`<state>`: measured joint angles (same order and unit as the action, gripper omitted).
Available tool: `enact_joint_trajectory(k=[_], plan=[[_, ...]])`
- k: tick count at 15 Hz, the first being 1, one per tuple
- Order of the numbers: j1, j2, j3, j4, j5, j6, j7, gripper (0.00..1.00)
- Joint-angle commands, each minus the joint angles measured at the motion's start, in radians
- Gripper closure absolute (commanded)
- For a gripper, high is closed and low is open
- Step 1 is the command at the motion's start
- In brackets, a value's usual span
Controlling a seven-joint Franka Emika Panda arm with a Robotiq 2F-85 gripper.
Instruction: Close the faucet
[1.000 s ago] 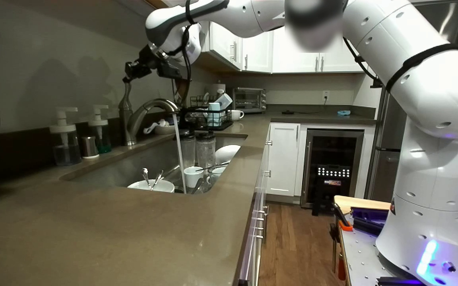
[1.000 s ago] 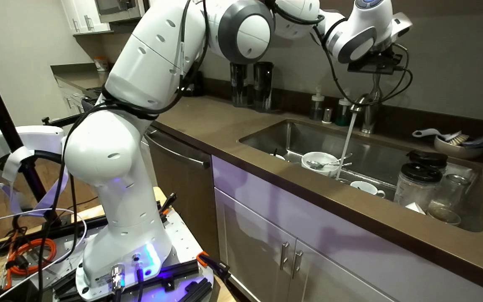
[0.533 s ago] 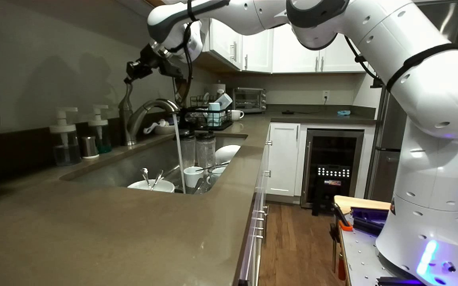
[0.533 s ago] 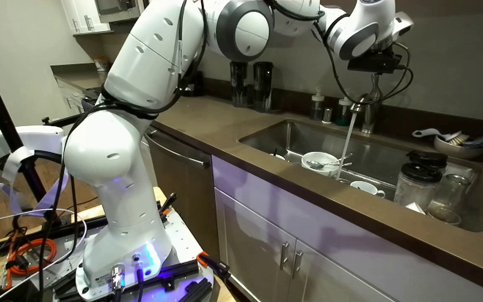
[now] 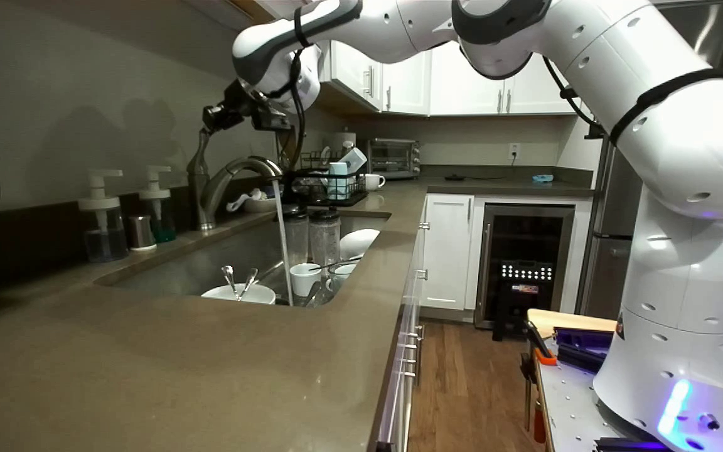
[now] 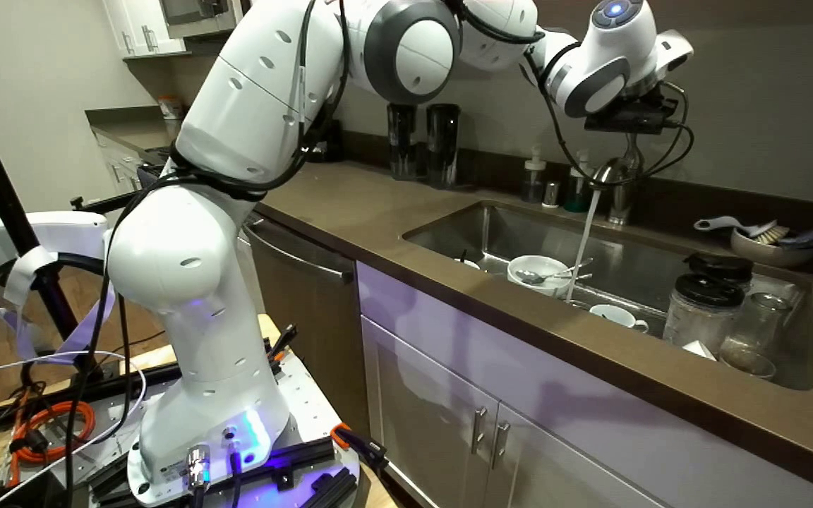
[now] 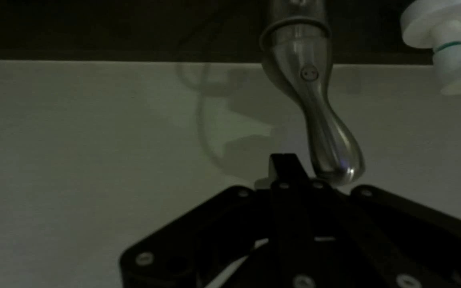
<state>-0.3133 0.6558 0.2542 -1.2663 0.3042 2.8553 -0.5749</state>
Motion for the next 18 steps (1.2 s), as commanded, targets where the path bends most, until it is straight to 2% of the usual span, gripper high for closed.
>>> enact_joint_trajectory(k=[1, 4, 14, 18], plan=[[-0.021, -0.032, 0.022, -0.083, 0.006, 0.046, -0.048, 0.99], [-0.035, -0.035, 0.034, -0.099, 0.012, 0.057, -0.062, 0.99], [-0.045, -0.018, 0.091, -0.099, 0.004, 0.243, -0.069, 0.99], [-0.077, -0.015, 0.140, -0.084, 0.006, 0.166, -0.083, 0.99]])
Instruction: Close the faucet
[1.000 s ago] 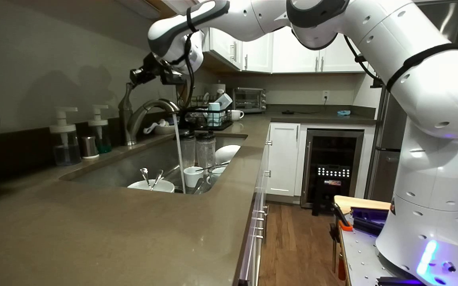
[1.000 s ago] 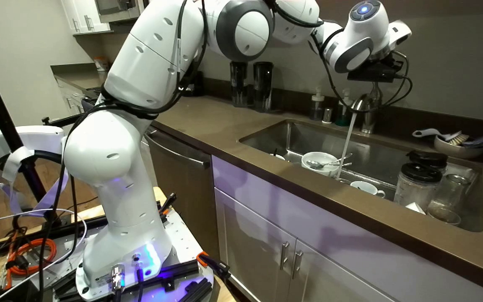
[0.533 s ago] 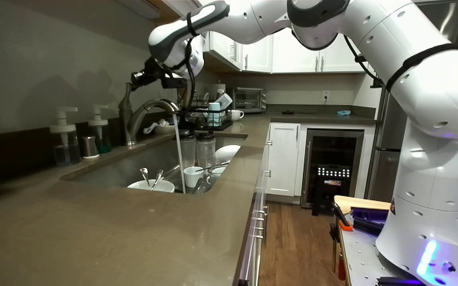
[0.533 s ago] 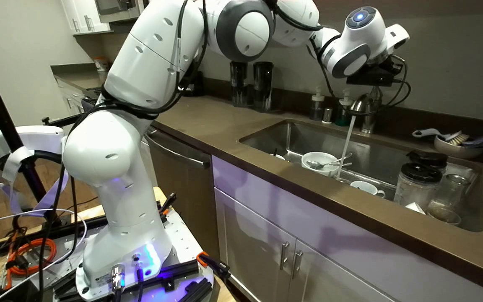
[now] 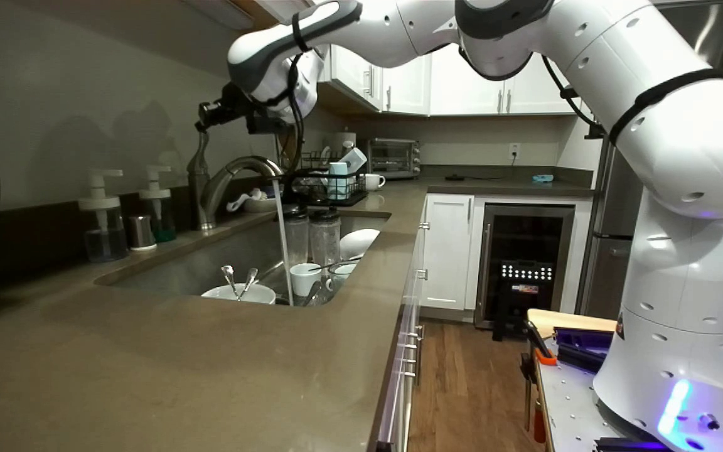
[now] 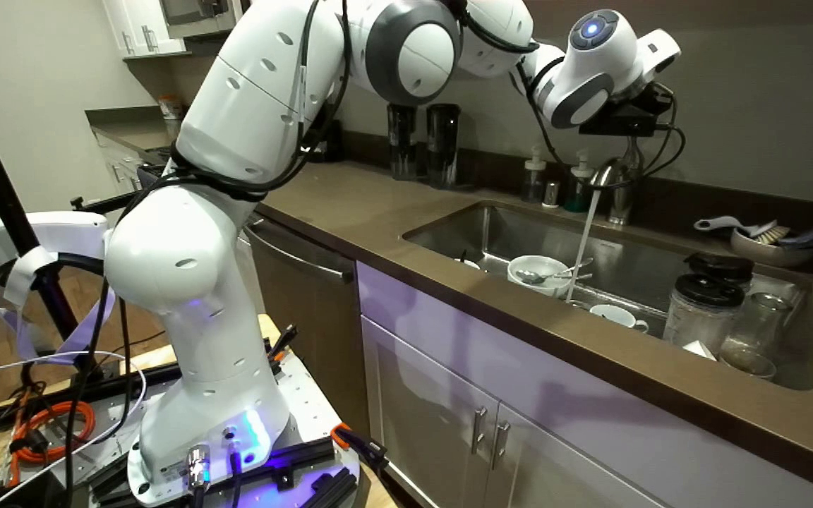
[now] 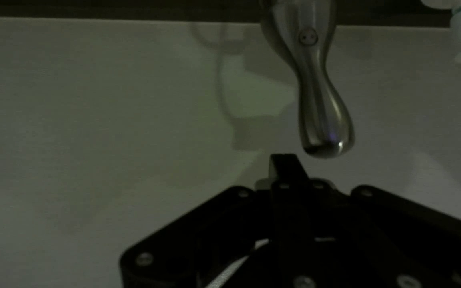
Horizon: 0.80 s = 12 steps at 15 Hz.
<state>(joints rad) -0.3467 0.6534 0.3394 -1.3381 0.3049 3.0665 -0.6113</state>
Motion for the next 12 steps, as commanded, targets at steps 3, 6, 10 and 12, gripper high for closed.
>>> enact_joint_trajectory(k=[3, 6, 10, 12], plan=[[-0.060, -0.015, 0.064, -0.013, 0.001, -0.104, -0.045, 0.99], [-0.059, -0.024, 0.050, -0.017, -0.006, -0.128, -0.033, 0.99], [-0.067, -0.036, 0.047, -0.037, -0.004, -0.139, -0.040, 0.99], [-0.079, -0.034, 0.061, -0.039, 0.001, -0.148, -0.055, 0.99]])
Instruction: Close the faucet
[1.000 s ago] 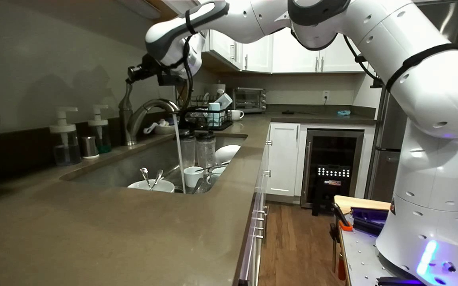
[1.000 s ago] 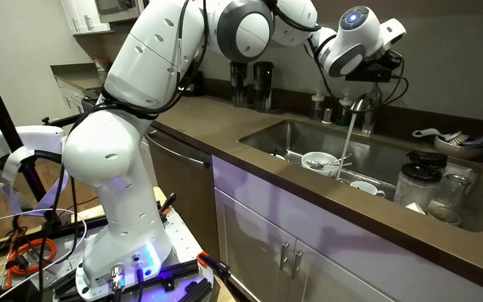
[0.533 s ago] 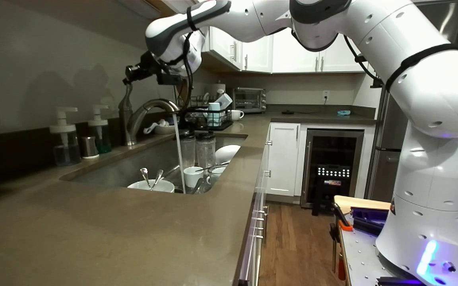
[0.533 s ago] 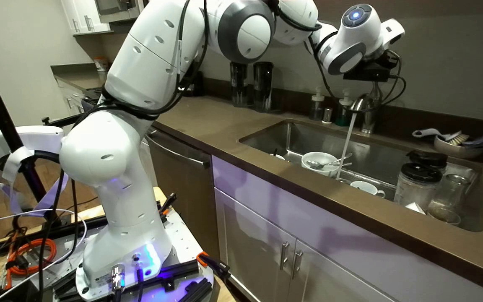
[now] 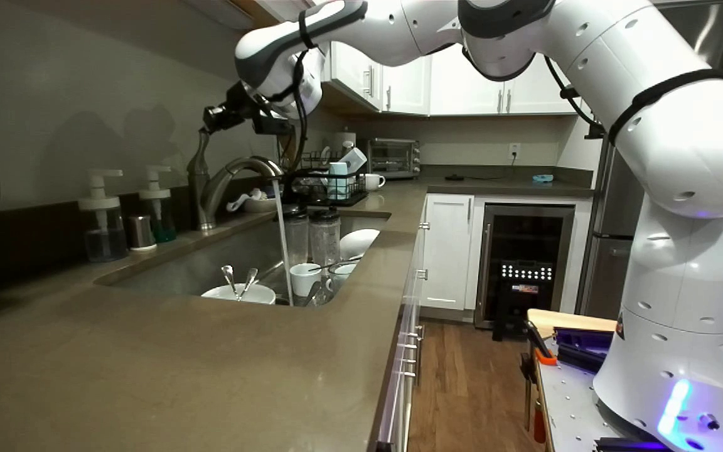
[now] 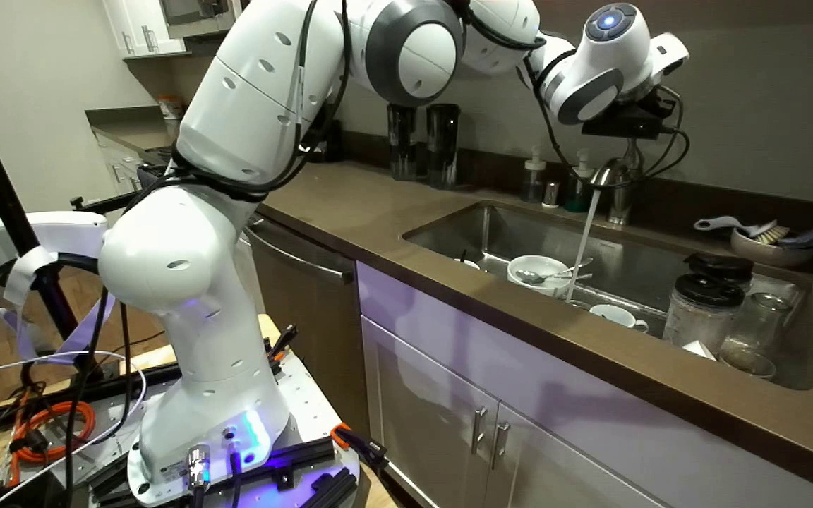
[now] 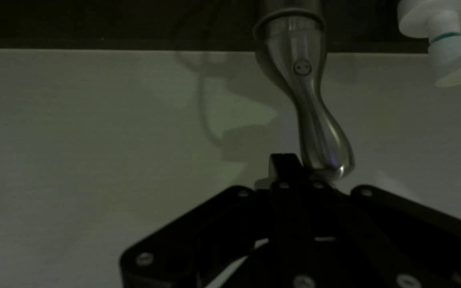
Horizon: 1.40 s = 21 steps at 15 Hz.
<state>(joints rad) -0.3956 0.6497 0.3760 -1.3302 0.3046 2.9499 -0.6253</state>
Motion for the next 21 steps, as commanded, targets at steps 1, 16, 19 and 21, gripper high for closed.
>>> enact_joint_trajectory(k=[1, 16, 19, 21], plan=[[-0.033, -0.029, 0.026, -0.048, 0.003, -0.022, -0.042, 0.99], [-0.093, -0.036, 0.116, -0.083, -0.009, 0.015, -0.099, 0.98], [-0.092, -0.048, 0.105, -0.096, -0.010, 0.006, -0.101, 0.99], [-0.095, -0.055, 0.105, -0.109, -0.009, 0.011, -0.105, 0.98]])
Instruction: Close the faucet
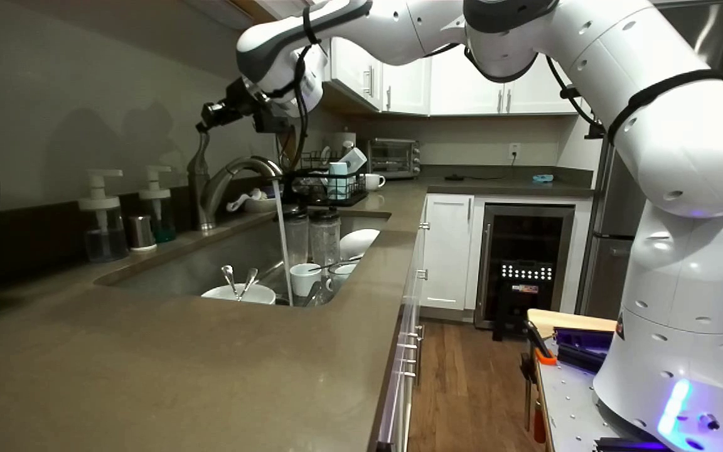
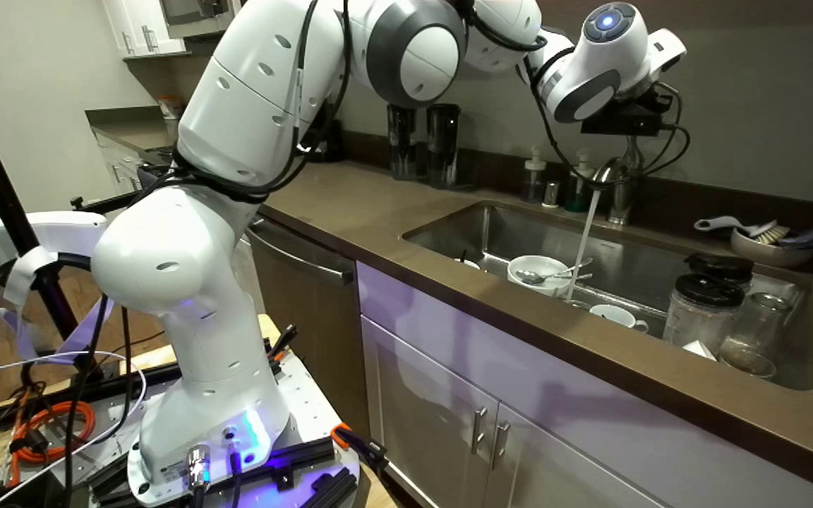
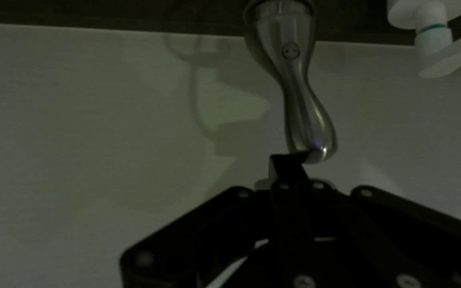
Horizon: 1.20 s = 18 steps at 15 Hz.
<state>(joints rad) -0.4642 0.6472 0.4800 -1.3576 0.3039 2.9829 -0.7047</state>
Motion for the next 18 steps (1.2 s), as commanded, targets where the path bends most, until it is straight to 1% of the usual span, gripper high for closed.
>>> enact_joint_trajectory(k=[1, 8, 14, 18], plan=[[-0.031, -0.054, 0.006, -0.087, -0.005, -0.017, -0.031, 0.99], [-0.066, -0.080, 0.036, -0.142, 0.004, -0.028, -0.058, 0.98], [-0.063, -0.102, 0.015, -0.174, -0.010, -0.039, -0.042, 0.99], [-0.062, -0.102, 0.014, -0.176, -0.011, -0.040, -0.043, 0.99]])
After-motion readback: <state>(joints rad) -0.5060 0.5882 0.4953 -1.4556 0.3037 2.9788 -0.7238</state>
